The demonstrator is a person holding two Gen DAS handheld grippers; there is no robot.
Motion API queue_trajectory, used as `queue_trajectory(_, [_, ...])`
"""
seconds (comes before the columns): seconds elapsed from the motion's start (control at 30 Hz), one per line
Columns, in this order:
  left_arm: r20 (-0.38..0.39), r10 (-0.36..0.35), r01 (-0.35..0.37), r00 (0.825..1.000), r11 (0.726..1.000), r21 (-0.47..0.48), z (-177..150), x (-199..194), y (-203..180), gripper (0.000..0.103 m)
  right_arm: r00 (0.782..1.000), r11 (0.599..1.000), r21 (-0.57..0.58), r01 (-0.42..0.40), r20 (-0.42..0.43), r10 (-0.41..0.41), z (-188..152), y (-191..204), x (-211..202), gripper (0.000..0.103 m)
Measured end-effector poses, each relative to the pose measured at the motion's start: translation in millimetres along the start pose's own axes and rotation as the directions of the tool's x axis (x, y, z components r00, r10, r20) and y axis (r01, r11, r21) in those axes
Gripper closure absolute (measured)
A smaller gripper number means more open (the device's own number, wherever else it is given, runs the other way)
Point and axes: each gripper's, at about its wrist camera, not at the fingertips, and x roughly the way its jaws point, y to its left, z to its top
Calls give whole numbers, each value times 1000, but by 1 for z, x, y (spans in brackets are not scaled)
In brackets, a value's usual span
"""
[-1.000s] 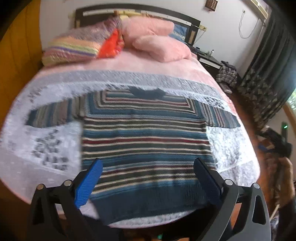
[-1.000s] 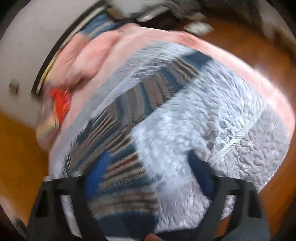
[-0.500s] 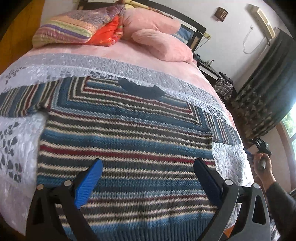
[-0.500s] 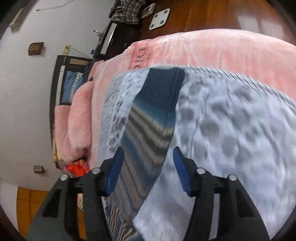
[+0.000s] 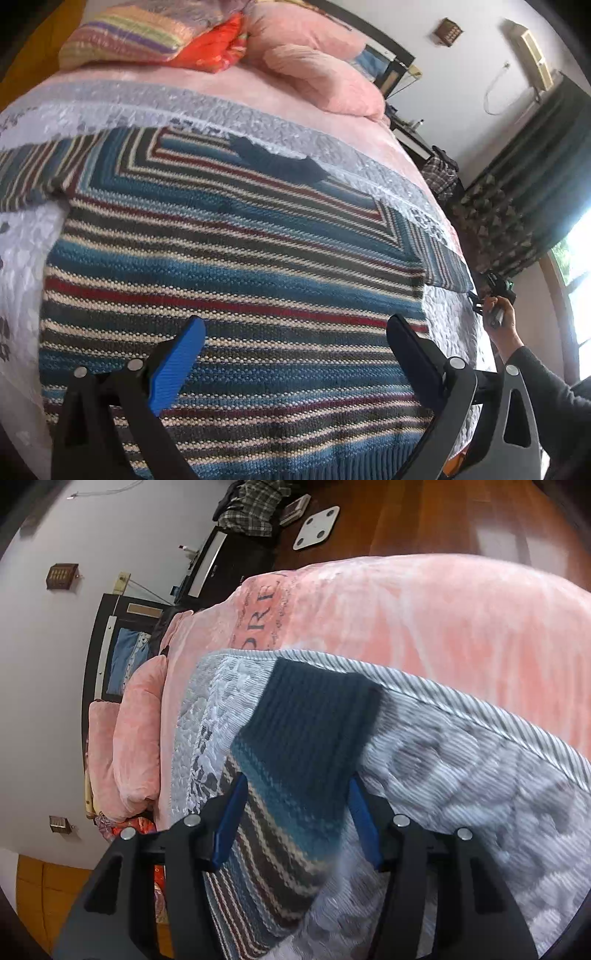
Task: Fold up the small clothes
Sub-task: 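Grasp the sweater's sleeve cuff with the right gripper, then lift the sleeve with the right gripper and fold it across the sweater body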
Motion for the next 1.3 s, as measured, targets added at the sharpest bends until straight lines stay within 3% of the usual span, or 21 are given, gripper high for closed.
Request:
queue_trajectory(0.1, [-28, -5, 4, 1000, 999, -40, 1, 10, 8, 4, 1000, 1000, -8, -19, 0, 19, -1, -1, 1, 49])
queue_trajectory(0.17, [-62, 3, -7, 998, 998, -63, 0, 19, 12, 4, 1000, 999, -34, 3, -3, -3, -2, 0, 2, 58])
queue_trajectory(0.2, [-75, 5, -10, 997, 998, -69, -2, 22, 14, 4, 1000, 999, -42, 5, -6, -6, -2, 2, 2, 63])
queue_trajectory(0.23, [-95, 6, -14, 995, 996, -84, -3, 25, 15, 4, 1000, 999, -50, 7, -4, -7, -2, 5, 2, 76])
queue_trajectory(0.27, [-107, 5, -15, 994, 996, -92, -3, 27, 17, 4, 1000, 998, -67, 11, 4, -11, -2, 9, -1, 83])
queue_trajectory(0.43, [-131, 16, -30, 991, 994, -108, 0, 27, 25, 4, 999, 979, -203, 28, 36, -21, -18, 57, -23, 88])
queue_trajectory(0.6, [-103, 8, -19, 995, 994, -107, 9, 10, 21, 4, 998, 916, -401, 34, 69, -7, -61, 134, -54, 89])
queue_trajectory(0.73, [-87, 13, -22, 996, 995, -100, 17, -5, 15, 4, 995, 834, -550, 53, 96, 0, -112, 197, -73, 89])
queue_trajectory(0.9, [-59, -17, 8, 998, 990, -141, 25, -27, 13, 4, 993, 692, -716, 93, 120, -9, -190, 263, -78, 89])
queue_trajectory(1.13, [-45, -14, 11, 999, 998, -69, 43, -41, 5, 4, 992, 499, -858, 126, 117, -50, -303, 311, -45, 89])
queue_trajectory(1.3, [-55, -48, 46, 997, 998, -33, 60, -32, 3, 4, 981, 309, -934, 179, 148, -124, -389, 316, 8, 89])
